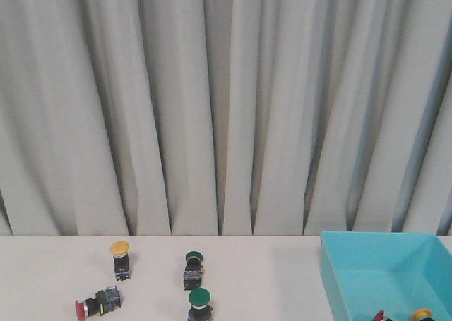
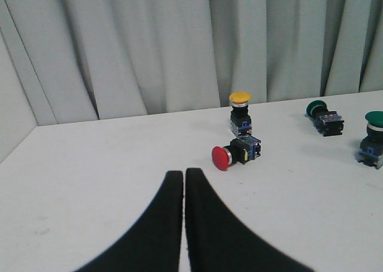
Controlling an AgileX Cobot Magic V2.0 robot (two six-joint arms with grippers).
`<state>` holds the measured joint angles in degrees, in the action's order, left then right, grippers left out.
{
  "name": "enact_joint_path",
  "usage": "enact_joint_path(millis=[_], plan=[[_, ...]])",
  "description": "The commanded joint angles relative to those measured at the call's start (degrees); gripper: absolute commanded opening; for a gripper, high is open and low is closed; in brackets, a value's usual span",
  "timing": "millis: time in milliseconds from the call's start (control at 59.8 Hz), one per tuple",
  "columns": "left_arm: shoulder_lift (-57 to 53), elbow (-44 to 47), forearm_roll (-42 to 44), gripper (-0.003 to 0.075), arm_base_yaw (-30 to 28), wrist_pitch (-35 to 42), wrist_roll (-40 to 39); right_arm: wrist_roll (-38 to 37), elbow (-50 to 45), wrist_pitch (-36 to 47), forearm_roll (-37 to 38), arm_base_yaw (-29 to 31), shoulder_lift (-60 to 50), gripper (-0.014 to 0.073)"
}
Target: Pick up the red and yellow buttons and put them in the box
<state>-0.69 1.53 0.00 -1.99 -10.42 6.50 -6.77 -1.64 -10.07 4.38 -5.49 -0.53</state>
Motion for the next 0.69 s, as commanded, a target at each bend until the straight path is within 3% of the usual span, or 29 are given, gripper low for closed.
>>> enact_joint_path(millis=[0,668], plan=[[-0.8,0.6,-0.6,-0.0006,0.8,4.2,-0.2,0.6,-0.9,4.0,0.1,0.3,-1.2,-0.0004],[-0.8,0.6,-0.6,-0.0006,1.2,4.2,-0.2,0.6,-0.9,4.1,0.1,0.3,-1.2,-0.0004]])
